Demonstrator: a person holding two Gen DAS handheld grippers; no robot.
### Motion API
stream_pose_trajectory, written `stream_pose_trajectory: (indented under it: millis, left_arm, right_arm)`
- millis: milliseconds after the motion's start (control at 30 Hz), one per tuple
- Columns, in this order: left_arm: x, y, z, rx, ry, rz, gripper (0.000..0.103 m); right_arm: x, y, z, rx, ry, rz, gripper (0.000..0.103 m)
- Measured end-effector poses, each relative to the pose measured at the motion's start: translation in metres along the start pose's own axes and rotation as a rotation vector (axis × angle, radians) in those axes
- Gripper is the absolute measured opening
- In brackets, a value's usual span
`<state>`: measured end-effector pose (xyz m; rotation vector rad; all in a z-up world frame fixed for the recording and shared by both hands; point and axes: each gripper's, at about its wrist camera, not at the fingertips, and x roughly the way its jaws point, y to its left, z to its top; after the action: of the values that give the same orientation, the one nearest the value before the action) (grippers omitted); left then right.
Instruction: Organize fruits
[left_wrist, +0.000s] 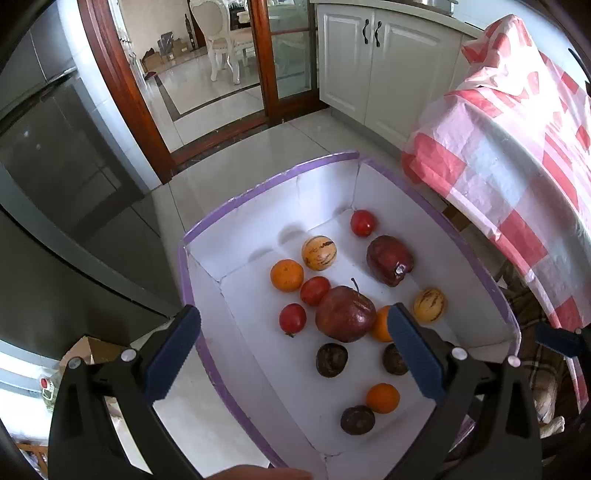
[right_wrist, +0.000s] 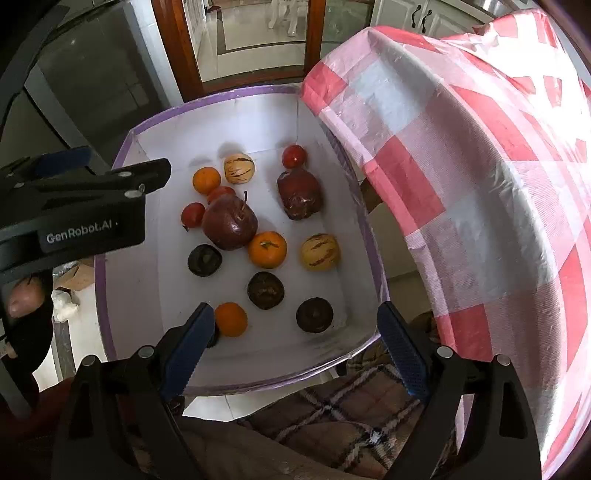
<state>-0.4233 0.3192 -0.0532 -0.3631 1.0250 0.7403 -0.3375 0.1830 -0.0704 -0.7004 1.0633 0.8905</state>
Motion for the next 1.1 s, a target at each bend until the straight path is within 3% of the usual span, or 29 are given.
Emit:
stream_pose_trajectory:
  millis: [1100]
  left_arm:
    - [0.0088, 0.0018, 0.0017, 0.004, 0.025, -0.025, 0.101]
  right_arm:
    - [0.0077, -0.0021, -0.0037, 0.001, 0.027, 0.012, 0.087]
